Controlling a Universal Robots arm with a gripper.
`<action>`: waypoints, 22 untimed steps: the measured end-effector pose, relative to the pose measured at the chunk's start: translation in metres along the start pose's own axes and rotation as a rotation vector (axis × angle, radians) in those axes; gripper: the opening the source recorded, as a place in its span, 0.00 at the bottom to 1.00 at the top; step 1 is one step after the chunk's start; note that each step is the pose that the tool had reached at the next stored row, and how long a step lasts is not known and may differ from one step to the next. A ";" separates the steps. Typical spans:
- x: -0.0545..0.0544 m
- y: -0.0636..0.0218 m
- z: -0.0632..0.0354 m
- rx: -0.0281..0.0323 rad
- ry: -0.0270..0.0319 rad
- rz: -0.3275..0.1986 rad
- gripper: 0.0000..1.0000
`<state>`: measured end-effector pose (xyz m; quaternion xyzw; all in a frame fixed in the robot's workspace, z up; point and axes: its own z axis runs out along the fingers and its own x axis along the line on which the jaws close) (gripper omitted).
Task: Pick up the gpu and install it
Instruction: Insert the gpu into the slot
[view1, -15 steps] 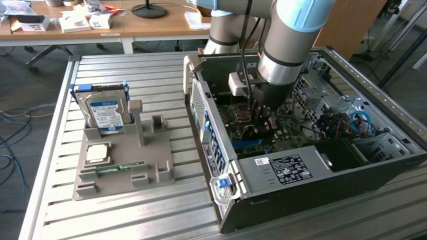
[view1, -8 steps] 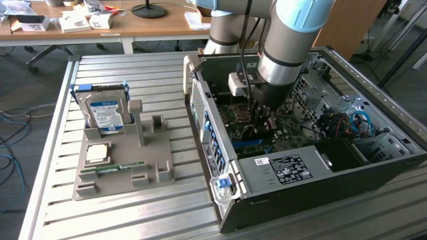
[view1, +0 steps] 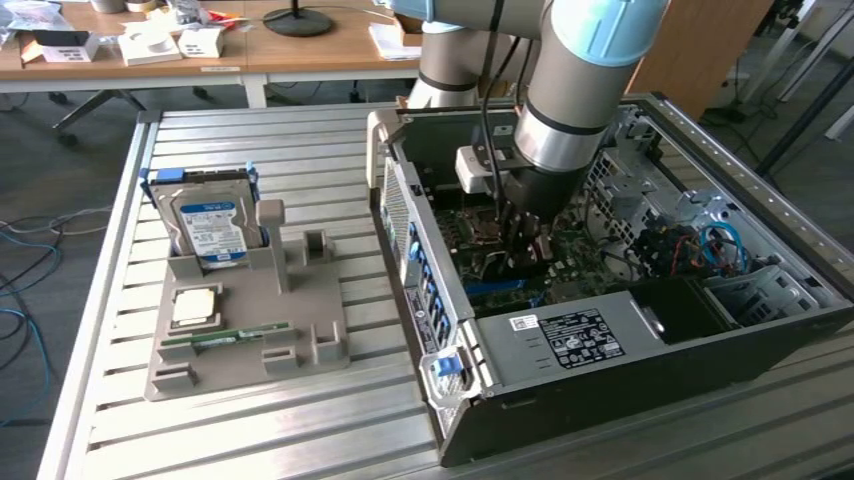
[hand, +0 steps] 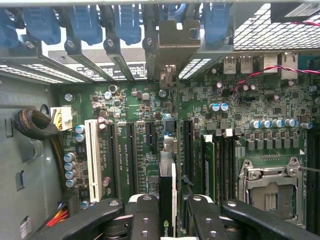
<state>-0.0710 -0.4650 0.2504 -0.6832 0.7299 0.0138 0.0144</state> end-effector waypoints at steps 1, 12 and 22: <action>0.000 0.0000 0.0000 0.0000 0.0001 0.000 0.26; 0.000 -0.0012 -0.0002 -0.0007 0.0005 0.000 0.26; 0.001 -0.0014 -0.0001 -0.0019 0.0039 0.001 0.26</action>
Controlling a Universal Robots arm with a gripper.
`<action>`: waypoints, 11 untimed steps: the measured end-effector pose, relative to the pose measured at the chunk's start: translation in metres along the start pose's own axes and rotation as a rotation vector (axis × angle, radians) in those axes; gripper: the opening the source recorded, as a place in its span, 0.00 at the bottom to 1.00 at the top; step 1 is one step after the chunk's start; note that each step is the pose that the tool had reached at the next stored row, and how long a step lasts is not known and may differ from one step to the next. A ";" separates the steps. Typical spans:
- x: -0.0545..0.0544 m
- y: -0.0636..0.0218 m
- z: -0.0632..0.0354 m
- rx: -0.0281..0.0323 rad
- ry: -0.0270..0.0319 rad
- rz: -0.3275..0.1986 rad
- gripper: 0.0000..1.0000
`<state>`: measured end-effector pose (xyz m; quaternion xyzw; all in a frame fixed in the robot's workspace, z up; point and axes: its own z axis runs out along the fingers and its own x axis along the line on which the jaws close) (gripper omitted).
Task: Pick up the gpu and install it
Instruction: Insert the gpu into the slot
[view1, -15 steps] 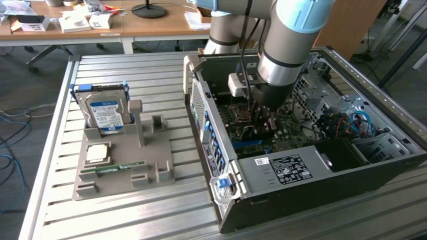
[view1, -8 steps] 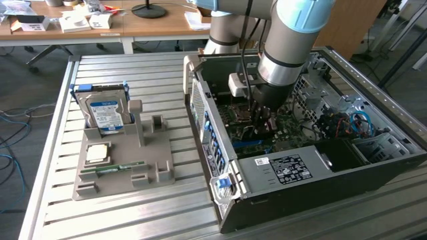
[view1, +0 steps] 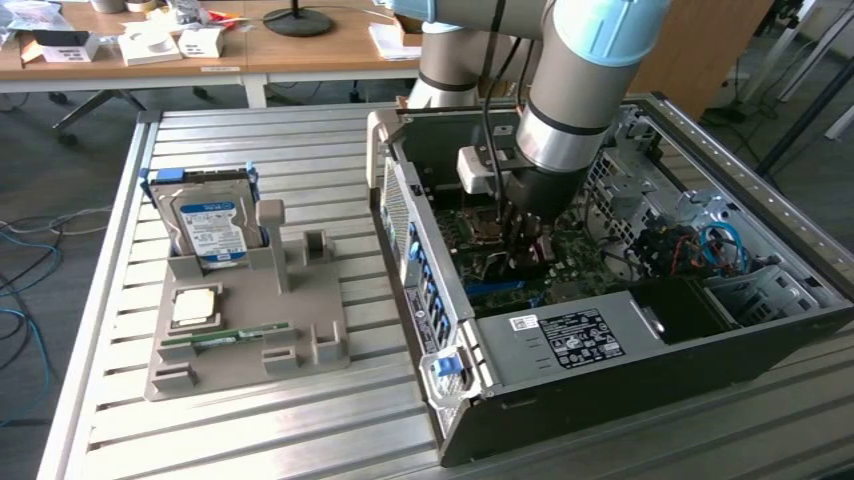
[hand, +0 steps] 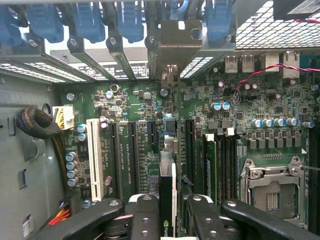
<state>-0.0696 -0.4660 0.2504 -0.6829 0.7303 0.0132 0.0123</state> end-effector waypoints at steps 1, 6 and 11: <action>0.000 0.0000 0.0000 0.0000 0.0000 0.000 0.26; 0.000 -0.0002 0.0000 -0.0009 0.0000 -0.024 0.26; 0.000 -0.0002 0.0004 -0.0013 -0.0001 -0.039 0.26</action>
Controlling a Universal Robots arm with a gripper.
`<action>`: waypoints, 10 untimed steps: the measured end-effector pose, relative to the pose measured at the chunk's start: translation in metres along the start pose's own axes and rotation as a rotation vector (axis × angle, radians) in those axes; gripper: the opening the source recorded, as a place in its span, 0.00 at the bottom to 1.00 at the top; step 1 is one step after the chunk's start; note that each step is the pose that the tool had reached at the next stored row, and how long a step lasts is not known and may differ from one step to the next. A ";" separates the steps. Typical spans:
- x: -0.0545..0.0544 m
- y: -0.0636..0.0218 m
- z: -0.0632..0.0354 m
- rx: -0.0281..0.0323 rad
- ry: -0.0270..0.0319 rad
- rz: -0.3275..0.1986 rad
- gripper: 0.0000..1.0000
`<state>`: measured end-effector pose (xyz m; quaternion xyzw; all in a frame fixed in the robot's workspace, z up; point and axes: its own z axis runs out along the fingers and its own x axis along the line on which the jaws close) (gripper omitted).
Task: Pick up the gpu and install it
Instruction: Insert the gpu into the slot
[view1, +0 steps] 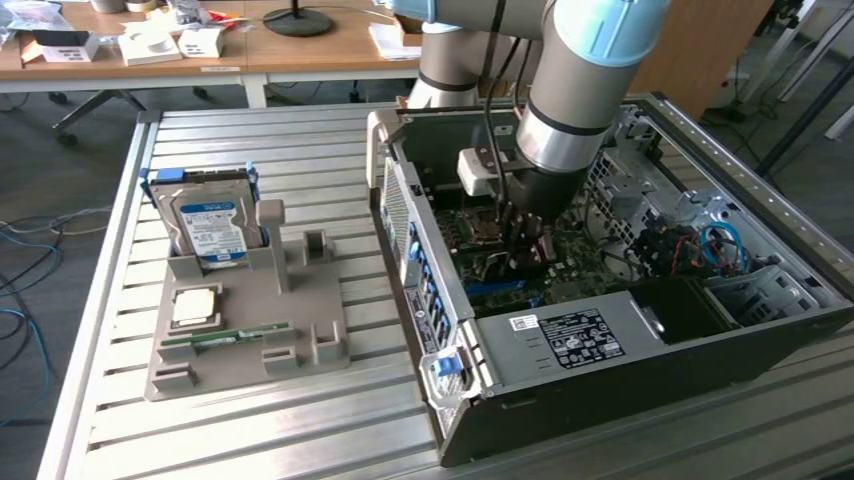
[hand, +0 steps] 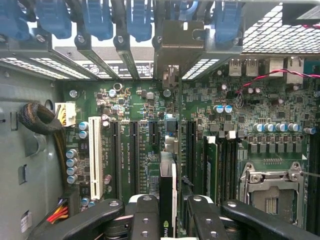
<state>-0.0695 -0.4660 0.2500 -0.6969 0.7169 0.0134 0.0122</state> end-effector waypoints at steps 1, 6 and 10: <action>0.000 0.0000 0.0001 0.0000 0.0000 0.000 0.26; 0.000 0.0000 0.0017 0.0000 0.0001 0.000 0.26; 0.000 0.0000 0.0028 0.0002 -0.0005 0.000 0.26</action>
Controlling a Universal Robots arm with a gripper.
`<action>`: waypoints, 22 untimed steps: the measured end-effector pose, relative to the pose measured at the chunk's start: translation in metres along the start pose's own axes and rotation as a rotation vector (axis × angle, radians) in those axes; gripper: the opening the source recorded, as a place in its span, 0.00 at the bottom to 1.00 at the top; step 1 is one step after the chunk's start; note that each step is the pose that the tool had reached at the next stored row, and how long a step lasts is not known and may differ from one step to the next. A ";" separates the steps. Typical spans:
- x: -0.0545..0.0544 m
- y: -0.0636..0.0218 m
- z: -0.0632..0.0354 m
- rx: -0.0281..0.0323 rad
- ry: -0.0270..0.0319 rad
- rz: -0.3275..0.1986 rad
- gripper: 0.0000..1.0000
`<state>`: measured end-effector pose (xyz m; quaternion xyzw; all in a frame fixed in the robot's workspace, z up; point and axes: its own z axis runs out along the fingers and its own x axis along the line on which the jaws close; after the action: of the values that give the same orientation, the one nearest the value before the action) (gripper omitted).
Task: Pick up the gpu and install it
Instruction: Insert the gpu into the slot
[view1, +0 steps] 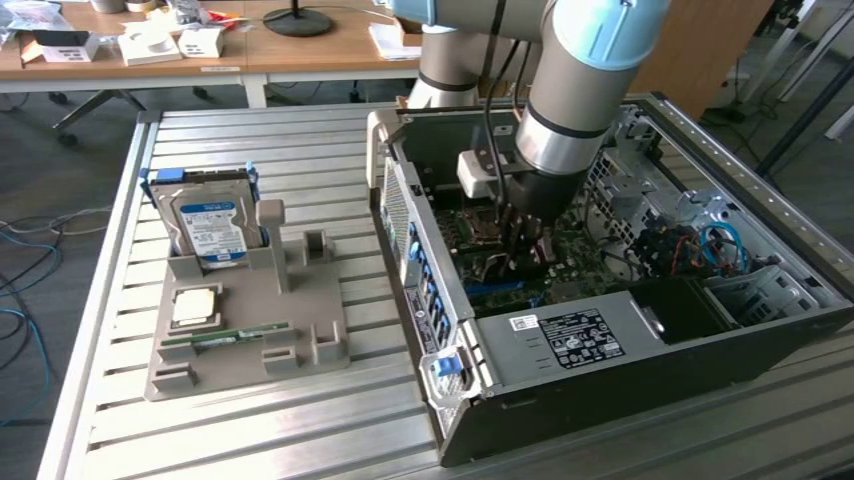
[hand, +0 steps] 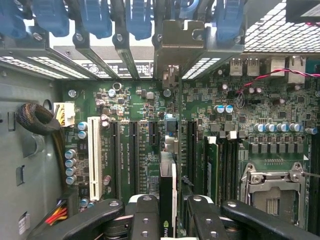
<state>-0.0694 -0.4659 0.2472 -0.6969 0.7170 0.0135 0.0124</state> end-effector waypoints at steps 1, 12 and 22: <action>0.000 0.0000 0.0001 -0.0002 0.0003 0.000 0.26; 0.000 0.0000 0.0004 -0.0003 -0.0025 0.000 0.26; 0.000 0.0000 0.0004 0.0001 -0.0097 0.000 0.26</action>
<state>-0.0695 -0.4660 0.2468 -0.6969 0.7168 0.0168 0.0159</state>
